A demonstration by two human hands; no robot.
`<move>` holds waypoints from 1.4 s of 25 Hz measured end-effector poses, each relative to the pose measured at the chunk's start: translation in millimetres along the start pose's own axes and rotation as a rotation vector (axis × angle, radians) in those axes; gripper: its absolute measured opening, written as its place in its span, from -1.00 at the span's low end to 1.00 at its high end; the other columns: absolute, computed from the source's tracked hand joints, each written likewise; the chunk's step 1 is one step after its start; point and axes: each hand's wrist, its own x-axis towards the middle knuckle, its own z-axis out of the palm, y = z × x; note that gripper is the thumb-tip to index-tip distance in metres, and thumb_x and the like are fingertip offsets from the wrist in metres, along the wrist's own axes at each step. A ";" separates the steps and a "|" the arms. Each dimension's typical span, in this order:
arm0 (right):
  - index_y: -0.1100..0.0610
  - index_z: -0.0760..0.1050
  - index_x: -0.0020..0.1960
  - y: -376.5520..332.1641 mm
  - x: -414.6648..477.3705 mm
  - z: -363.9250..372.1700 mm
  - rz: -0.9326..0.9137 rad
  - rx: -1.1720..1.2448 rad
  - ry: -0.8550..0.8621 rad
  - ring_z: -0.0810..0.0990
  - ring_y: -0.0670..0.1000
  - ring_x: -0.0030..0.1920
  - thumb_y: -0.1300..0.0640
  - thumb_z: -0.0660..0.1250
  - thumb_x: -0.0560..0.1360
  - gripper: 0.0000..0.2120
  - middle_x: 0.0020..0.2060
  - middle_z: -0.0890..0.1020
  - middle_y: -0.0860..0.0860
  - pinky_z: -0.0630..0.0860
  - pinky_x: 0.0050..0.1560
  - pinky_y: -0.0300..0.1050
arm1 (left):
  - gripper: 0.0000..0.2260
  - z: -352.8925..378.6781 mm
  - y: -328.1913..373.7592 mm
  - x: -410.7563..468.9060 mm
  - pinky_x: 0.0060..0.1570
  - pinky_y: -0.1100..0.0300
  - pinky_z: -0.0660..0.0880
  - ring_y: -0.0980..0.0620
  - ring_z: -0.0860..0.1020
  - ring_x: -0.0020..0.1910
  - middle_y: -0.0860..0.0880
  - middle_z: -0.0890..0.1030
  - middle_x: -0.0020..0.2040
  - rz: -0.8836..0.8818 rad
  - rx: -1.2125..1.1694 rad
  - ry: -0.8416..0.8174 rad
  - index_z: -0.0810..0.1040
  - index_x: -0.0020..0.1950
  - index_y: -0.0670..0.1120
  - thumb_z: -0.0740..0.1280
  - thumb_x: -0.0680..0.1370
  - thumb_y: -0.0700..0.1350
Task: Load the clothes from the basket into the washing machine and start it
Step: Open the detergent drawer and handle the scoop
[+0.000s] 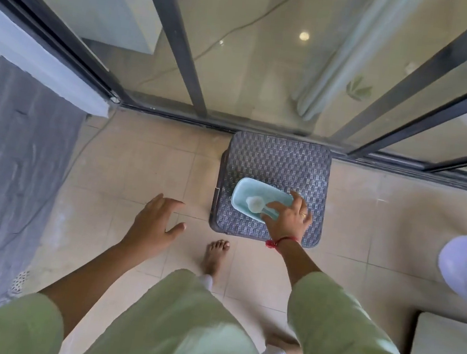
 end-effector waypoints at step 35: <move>0.08 0.47 0.12 568.8 -484.8 -270.6 0.812 0.635 1.680 0.38 -0.04 0.20 0.17 0.31 0.43 -0.73 0.09 0.46 0.03 0.46 0.07 0.21 | -0.50 302.0 747.9 -268.3 0.38 0.02 0.25 -0.11 0.30 0.38 -0.02 0.49 0.22 1.407 -0.031 -0.387 0.48 0.26 -0.05 0.15 0.42 0.18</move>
